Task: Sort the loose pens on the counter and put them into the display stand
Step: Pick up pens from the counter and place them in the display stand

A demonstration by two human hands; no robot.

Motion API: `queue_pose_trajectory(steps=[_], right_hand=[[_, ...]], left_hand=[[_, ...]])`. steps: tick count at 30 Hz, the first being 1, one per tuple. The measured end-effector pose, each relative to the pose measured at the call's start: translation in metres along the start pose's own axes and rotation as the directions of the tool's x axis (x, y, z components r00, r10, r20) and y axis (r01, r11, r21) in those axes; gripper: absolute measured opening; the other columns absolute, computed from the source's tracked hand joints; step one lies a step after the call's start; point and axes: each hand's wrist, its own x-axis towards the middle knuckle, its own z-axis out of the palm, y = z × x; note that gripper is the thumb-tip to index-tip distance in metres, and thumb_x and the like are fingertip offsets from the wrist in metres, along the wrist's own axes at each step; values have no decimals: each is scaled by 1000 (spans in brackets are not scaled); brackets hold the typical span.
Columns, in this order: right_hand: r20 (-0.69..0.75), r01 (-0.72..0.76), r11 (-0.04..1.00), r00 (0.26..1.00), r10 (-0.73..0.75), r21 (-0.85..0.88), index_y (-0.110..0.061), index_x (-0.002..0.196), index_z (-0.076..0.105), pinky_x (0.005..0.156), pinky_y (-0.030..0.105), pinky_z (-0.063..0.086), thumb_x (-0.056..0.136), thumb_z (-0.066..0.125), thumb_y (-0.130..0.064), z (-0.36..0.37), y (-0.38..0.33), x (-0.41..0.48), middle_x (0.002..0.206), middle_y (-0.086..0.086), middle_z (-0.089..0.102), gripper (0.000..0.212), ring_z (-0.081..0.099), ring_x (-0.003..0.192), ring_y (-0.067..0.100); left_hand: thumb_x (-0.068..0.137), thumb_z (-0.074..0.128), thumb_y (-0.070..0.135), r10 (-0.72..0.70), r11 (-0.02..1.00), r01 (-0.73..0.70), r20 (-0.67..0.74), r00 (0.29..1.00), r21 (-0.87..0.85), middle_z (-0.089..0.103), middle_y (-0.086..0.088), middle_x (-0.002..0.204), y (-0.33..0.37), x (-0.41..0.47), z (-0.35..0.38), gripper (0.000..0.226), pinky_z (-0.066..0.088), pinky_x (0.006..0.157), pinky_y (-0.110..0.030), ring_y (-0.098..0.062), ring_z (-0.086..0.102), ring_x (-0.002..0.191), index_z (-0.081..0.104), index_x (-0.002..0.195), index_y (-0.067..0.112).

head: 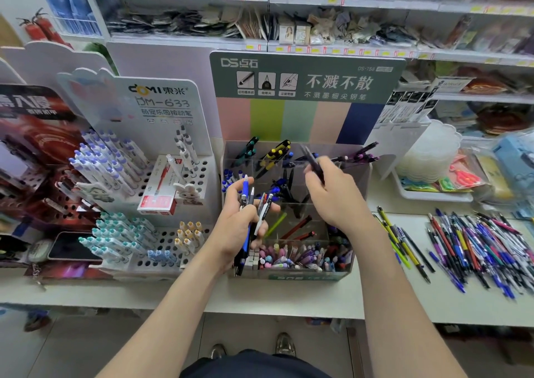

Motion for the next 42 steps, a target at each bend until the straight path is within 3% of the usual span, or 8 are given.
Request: queue_pose_trajectory(steps=[5, 14, 20, 25, 27, 32, 36, 42], right_hand=[[-362, 261, 965, 903, -232, 31, -20, 110, 58, 84, 30, 34, 116, 40, -31, 21, 1, 6, 100, 1, 55, 22, 45, 94, 18], [-366, 343, 918, 895, -255, 199, -12, 108, 65, 83, 12, 39, 111, 55, -25, 47, 19, 12, 101, 5, 55, 16, 54, 91, 6], [-218, 179, 984, 961, -171, 13, -21, 107, 74, 89, 45, 49, 104, 64, -38, 57, 35, 11, 99, -5, 71, 20, 54, 100, 21], [-250, 139, 983, 962, -106, 117, -22, 131, 65, 75, 15, 47, 107, 62, -31, 47, 25, 3, 96, -7, 70, 26, 64, 84, 7], [-178, 177, 983, 970, -167, 42, -18, 124, 70, 83, 23, 53, 108, 60, -27, 50, 24, 2, 103, -3, 72, 21, 65, 91, 9], [-482, 216, 976, 853, -199, -22, -22, 106, 76, 91, 27, 41, 105, 62, -30, 56, 12, -14, 105, -9, 71, 16, 58, 102, 17], [-97, 119, 931, 991, -90, 345, -36, 100, 80, 83, 32, 55, 95, 72, -43, 51, -12, -33, 99, -16, 73, 12, 67, 94, 8], [205, -125, 802, 979, 4, 584, -27, 97, 82, 87, 56, 63, 93, 78, -41, 45, -11, -34, 94, 6, 79, 15, 75, 85, 34]], left_hand=[[92, 31, -12, -4, 1000, 4, -7, 1000, -25, 76, -15, 109, 0, 1, -1, 76, 33, 48, -31, -23, 50, 62, 36, 149, 40], [92, 33, -11, -15, 999, 15, -10, 1000, -44, 74, -19, 111, -2, 2, 2, 77, 34, 47, -30, -24, 51, 62, 36, 149, 41], [92, 32, -12, -14, 998, 14, -3, 1000, -54, 74, -18, 111, -4, 2, 1, 77, 35, 45, -29, -23, 51, 62, 37, 149, 40], [91, 33, -11, 0, 999, 1, 13, 1000, -35, 74, -21, 115, -4, -1, 0, 79, 35, 49, -31, -24, 51, 65, 36, 150, 41], [92, 33, -12, -1, 1000, 2, 22, 1000, -16, 74, -21, 116, -3, -1, 1, 78, 35, 51, -32, -24, 53, 66, 35, 150, 40], [93, 31, -11, -6, 998, 13, 103, 995, -63, 75, -22, 115, -1, -5, 0, 82, 34, 53, -33, -24, 51, 67, 35, 151, 46], [86, 38, -3, -39, 994, 61, 225, 973, -90, 50, -21, 77, 1, -8, -3, 88, 31, 53, -34, -26, 44, 62, 39, 149, 59], [80, 41, 4, -87, 982, 140, 349, 933, -129, 50, -22, 86, 4, -13, -4, 91, 39, 50, -33, -28, 49, 66, 38, 151, 61]])
